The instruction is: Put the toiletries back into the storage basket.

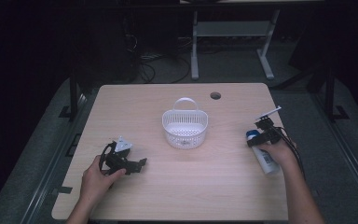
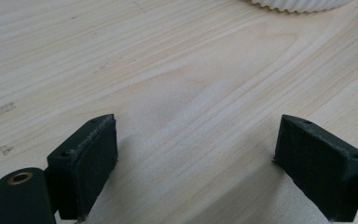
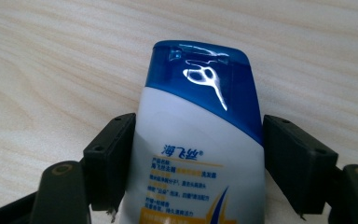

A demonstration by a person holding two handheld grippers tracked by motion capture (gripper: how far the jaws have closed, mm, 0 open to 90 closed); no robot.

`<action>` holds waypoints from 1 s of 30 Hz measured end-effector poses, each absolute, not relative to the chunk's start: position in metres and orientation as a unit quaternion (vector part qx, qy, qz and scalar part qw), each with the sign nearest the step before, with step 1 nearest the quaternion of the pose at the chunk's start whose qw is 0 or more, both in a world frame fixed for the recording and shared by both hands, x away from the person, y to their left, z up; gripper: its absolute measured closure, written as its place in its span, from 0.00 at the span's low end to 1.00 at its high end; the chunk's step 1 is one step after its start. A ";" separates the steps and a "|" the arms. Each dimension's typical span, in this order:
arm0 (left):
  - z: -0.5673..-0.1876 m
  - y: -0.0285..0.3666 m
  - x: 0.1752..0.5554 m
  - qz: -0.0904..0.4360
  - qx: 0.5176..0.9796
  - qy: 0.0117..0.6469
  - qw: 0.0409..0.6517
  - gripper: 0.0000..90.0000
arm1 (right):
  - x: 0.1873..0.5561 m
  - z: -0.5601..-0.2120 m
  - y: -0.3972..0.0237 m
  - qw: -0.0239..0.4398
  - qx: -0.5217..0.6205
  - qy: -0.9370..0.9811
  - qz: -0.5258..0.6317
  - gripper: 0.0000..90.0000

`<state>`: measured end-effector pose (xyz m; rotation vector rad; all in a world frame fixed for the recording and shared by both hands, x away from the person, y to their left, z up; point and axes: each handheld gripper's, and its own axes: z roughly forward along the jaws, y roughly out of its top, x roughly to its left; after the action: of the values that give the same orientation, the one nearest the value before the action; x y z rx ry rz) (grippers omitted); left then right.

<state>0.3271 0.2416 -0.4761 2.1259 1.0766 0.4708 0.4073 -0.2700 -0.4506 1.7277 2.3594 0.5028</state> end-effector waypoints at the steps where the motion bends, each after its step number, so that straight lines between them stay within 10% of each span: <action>1: -0.476 0.242 0.327 0.182 0.820 0.416 0.349 0.14 | 0.407 -0.451 -0.270 0.090 0.581 0.791 0.169 0.32; 30: -0.476 0.242 0.327 0.182 0.820 0.415 0.349 0.14 | 0.401 -0.438 -0.272 0.110 0.574 0.788 0.193 0.39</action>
<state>0.3271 0.2416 -0.4761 2.1258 1.0766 0.4708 0.4011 -0.2722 -0.4385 1.6880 2.3162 0.5688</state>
